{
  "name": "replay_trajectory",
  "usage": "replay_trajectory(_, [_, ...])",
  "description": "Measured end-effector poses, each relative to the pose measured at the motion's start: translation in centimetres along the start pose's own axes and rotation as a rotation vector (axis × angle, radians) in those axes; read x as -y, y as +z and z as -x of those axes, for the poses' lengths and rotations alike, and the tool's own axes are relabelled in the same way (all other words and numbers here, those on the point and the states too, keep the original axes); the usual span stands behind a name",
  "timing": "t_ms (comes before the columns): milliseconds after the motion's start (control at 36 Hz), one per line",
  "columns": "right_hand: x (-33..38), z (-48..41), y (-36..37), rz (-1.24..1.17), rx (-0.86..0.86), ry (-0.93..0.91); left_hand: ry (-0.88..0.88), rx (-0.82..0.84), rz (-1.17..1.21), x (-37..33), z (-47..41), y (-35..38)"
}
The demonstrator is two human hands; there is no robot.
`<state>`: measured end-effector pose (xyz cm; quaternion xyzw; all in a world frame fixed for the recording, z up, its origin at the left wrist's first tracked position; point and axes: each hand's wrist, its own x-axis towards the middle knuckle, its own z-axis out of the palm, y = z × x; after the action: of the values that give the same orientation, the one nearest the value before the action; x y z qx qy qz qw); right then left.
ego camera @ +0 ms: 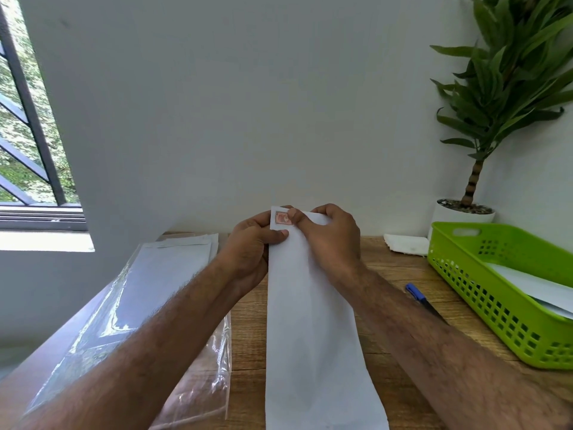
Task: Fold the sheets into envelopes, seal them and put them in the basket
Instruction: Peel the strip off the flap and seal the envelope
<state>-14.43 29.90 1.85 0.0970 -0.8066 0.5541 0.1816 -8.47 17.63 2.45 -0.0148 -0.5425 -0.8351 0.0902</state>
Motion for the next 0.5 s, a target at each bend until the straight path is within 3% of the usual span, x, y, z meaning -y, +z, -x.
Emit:
replay_trajectory(278, [0.3,0.0,-0.4,-0.003,0.136,-0.055,0.004,-0.144,0.014,0.1,-0.2,-0.2])
replay_trajectory(500, [0.7,-0.3,-1.5,-0.100,0.208,0.017,-0.002,-0.138,0.005,-0.2,-0.4,-0.4])
